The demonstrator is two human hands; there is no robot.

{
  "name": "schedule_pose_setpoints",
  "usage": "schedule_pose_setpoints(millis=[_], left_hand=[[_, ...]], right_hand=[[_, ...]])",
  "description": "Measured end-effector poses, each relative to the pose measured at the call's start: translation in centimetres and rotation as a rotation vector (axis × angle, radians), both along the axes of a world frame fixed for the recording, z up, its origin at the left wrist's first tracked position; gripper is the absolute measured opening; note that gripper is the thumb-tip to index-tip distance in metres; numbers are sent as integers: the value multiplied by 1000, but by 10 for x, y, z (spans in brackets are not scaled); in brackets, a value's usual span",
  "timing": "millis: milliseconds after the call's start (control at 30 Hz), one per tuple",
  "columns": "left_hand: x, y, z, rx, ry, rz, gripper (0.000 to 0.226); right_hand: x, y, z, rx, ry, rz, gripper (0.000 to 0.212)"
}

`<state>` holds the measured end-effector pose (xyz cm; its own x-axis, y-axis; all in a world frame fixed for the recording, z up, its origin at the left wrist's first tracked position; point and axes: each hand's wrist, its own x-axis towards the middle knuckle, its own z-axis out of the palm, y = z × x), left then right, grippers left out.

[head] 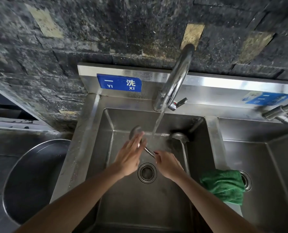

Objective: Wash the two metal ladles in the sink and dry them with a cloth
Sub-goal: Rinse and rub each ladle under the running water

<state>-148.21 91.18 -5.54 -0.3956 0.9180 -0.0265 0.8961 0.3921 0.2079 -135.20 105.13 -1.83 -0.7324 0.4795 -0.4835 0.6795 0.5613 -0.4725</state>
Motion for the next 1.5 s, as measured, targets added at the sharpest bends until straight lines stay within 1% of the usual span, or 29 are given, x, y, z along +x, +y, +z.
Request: schedule_pose_setpoints(millis=[67, 200, 267, 367, 433, 500, 533, 633, 700, 800, 900, 933, 1000, 1067, 1100, 1133, 1167, 1233, 1300, 1333, 1400, 1467, 1500], left_hand=[[8, 1, -6, 7, -20, -17, 100], [17, 11, -18, 33, -59, -39, 92], [17, 15, -22, 40, -41, -56, 90], [16, 19, -27, 11, -11, -76, 95], [14, 23, -28, -18, -83, 23, 97], [9, 27, -30, -71, -209, 160, 94], [8, 29, -30, -106, -246, 178, 91], [22, 37, -24, -214, -278, 82, 89], [35, 45, -17, -268, -238, -40, 79], [30, 48, -15, -231, -173, -113, 68], [18, 45, -22, -168, -137, -140, 73], [17, 42, -25, -131, -185, -105, 78], [11, 33, -28, -81, -400, 34, 91], [1, 25, -26, -146, -644, 149, 105], [-1, 23, -23, -197, -737, 173, 105], [-1, 25, -19, -242, -788, 177, 102], [2, 29, -15, -273, -793, 170, 98], [14, 37, -12, -287, -693, 152, 80], [20, 41, -17, -205, -556, 144, 58], [18, 40, -19, -130, -540, 144, 51], [7, 33, -22, -16, -616, 211, 51], [1, 29, -27, -23, -682, 324, 64], [4, 28, -28, -32, -669, 350, 68]], right_hand=[[-7, 1, -4, -31, 25, -43, 33], [-7, -1, -2, -68, 71, -113, 35], [1, -2, -3, -74, 54, -124, 34], [20, -2, -8, -93, 22, -134, 32], [37, -4, -11, -110, 21, -121, 31], [55, -8, -13, -102, 34, -81, 31], [62, -8, -14, -88, 36, -64, 31], [66, -9, -22, -56, 34, -35, 35], [62, -9, -24, -50, 43, -13, 37], [63, -9, -24, -4, 75, 27, 36], [71, -6, -23, 19, 94, 27, 33], [75, -5, -24, 30, 92, 45, 33], [85, -5, -26, 42, 90, 79, 33], [93, -7, -27, 33, 84, 105, 33], [96, -10, -29, 30, 80, 116, 32], [96, -13, -30, 34, 83, 122, 31], [95, -16, -32, 36, 92, 116, 30], [90, -24, -34, 20, 113, 74, 28], [85, -30, -34, 28, 125, 38, 28], [84, -30, -33, 51, 125, 32, 27], [85, -28, -28, 122, 98, 70, 29], [87, -24, -24, 209, 46, 136, 31], [87, -22, -24, 271, 29, 181, 31]])
